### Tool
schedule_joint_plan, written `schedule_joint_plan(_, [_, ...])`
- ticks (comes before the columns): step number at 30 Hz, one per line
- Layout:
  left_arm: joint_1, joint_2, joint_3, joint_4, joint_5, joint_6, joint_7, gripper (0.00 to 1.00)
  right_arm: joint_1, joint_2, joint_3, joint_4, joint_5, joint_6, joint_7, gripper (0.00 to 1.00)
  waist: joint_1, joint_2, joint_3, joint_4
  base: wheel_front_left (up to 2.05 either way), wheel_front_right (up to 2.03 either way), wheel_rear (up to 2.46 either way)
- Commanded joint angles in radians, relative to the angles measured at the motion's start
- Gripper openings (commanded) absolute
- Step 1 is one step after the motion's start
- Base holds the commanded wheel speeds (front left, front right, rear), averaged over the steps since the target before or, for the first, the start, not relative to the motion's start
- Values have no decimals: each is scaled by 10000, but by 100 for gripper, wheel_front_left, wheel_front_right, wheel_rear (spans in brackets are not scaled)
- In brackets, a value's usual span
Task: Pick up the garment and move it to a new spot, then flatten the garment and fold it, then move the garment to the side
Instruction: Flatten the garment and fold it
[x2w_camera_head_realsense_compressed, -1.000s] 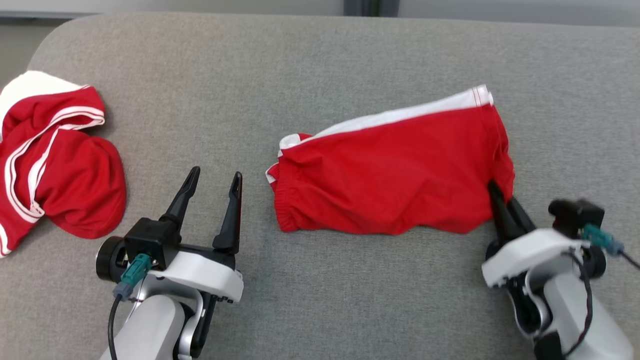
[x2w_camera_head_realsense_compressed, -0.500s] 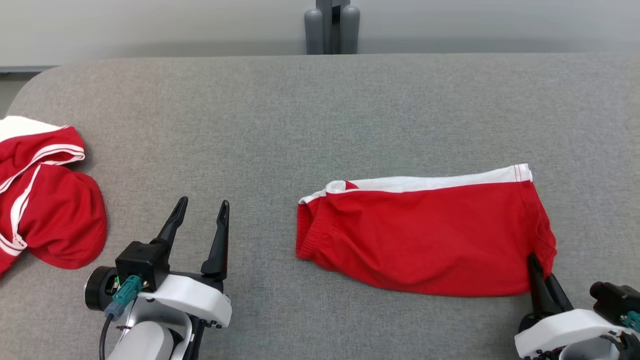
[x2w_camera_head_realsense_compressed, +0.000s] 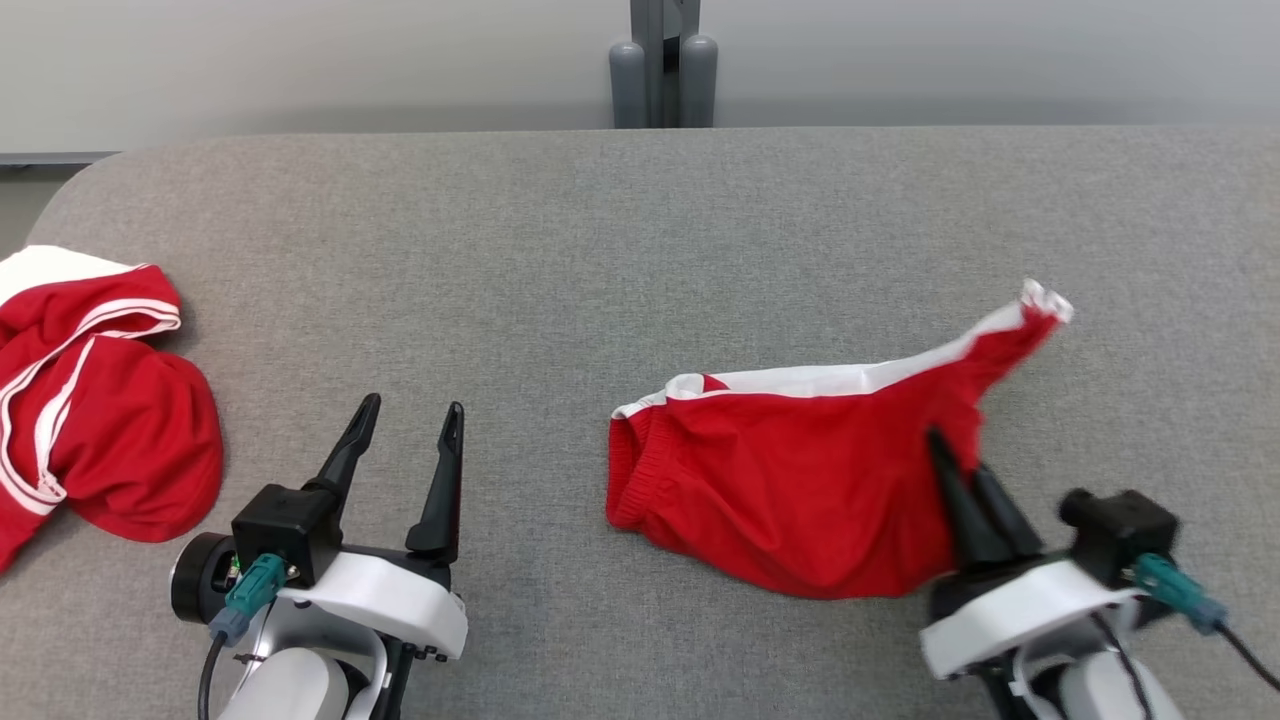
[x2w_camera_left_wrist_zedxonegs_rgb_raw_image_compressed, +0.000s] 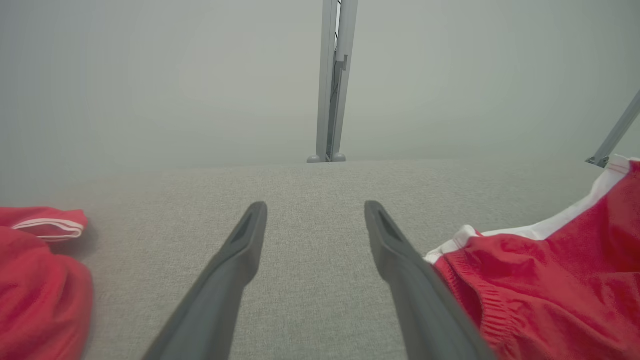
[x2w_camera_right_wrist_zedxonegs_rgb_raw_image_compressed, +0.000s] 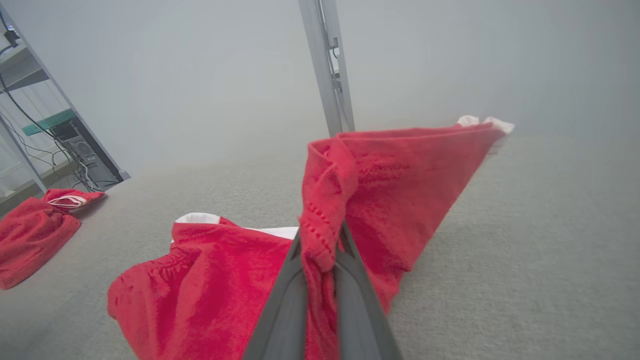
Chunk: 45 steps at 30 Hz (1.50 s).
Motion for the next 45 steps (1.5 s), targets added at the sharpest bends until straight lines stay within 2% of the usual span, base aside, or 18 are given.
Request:
schedule_joint_plan(1, [17, 8, -16, -37, -6, 60, 14, 100, -131, -5, 372, -282, -52, -3, 123, 0, 0, -1, -1, 55, 0, 0, 0])
schedule_joint_plan(7, [-127, -121, -110, 12, -72, 23, -53, 100, -690, -4, 2408, -823, 394, -3, 629, 0, 0, -1, 10, 345, 0, 0, 0])
schedule_joint_plan(16, [-359, -283, -252, 211, -87, -119, -176, 100, -1949, 7, 4355, 1220, 1215, -3, 710, 0, 0, -1, 245, 822, 0, 0, 0])
schedule_joint_plan(18, [-411, -315, -260, 234, -83, -100, -219, 100, -2187, -2, 4596, 1635, 1345, -3, 626, 42, 0, -1, 298, 870, 0, 0, 0])
schedule_joint_plan(19, [-431, -331, -264, 247, -87, -89, -239, 100, -2289, 8, 4842, 1806, 1490, -3, 657, 100, 0, -1, 318, 887, 0, 0, 0])
schedule_joint_plan(24, [-450, -358, -245, 319, -141, -66, -301, 100, -2690, 5, 6088, 2242, 1786, -3, 583, 100, 0, -1, 390, 912, 0, 0, 0])
schedule_joint_plan(27, [-460, -341, -216, 375, -178, -65, -348, 100, -2809, 3, 6498, 2361, 1803, -3, 443, 100, 0, -1, 376, 887, 0, 0, 0])
schedule_joint_plan(34, [-356, -260, -81, 396, -235, 25, -422, 100, -2646, 3, 6171, 2009, 1718, -3, -166, 100, 0, -1, 213, 719, 0, 0, 0])
schedule_joint_plan(37, [-256, -186, 35, 333, -295, 97, -482, 100, -2369, -34, 5392, 1451, 1693, -3, -415, 100, 0, -1, 51, 576, 0, 0, 0])
schedule_joint_plan(40, [-178, -102, 147, 265, -325, 150, -519, 100, -1971, -150, 4129, 806, 1440, -3, -548, 100, 0, -1, -146, 428, 0, 0, 0])
schedule_joint_plan(42, [-23, -7, 267, 174, -371, 240, -531, 100, -1535, -226, 2696, 204, 888, -3, -470, 100, 0, -1, -352, 253, 0, 0, 0])
schedule_joint_plan(45, [160, 134, 401, 6, -406, 352, -591, 100, -993, -269, 1076, -484, 129, -3, -115, 100, 0, -1, -622, 49, 0, 0, 0])
